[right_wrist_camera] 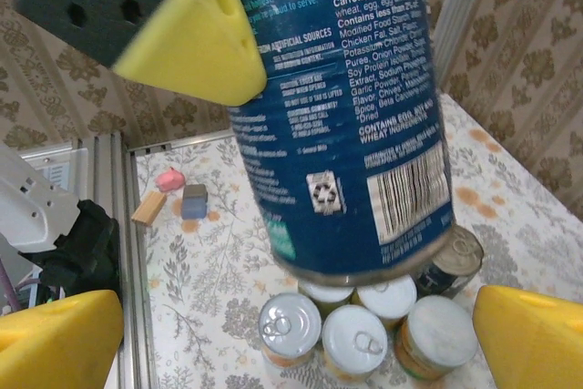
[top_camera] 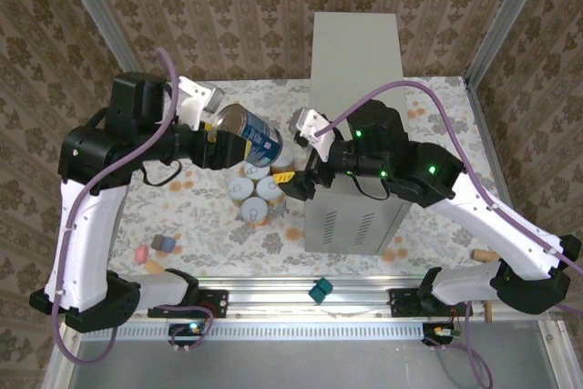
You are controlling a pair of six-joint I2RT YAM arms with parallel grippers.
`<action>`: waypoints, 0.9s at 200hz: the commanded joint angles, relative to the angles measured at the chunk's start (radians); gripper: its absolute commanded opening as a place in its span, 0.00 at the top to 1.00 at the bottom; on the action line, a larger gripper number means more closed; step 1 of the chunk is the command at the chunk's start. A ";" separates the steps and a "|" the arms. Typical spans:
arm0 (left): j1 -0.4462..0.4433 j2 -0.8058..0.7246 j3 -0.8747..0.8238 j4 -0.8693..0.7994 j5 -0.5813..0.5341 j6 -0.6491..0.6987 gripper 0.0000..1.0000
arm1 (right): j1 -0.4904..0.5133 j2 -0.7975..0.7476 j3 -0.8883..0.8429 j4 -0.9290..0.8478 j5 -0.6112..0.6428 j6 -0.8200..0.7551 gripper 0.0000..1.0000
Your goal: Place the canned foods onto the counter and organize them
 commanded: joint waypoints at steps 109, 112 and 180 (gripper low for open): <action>-0.010 -0.036 0.151 0.059 0.257 -0.036 0.46 | 0.075 0.183 0.221 -0.055 -0.047 -0.139 0.00; -0.010 -0.035 0.151 0.059 0.256 -0.035 0.47 | 0.076 0.188 0.226 -0.056 -0.047 -0.139 0.00; -0.009 -0.035 0.140 0.057 0.249 -0.025 0.47 | 0.103 0.276 0.325 -0.116 0.050 -0.120 0.13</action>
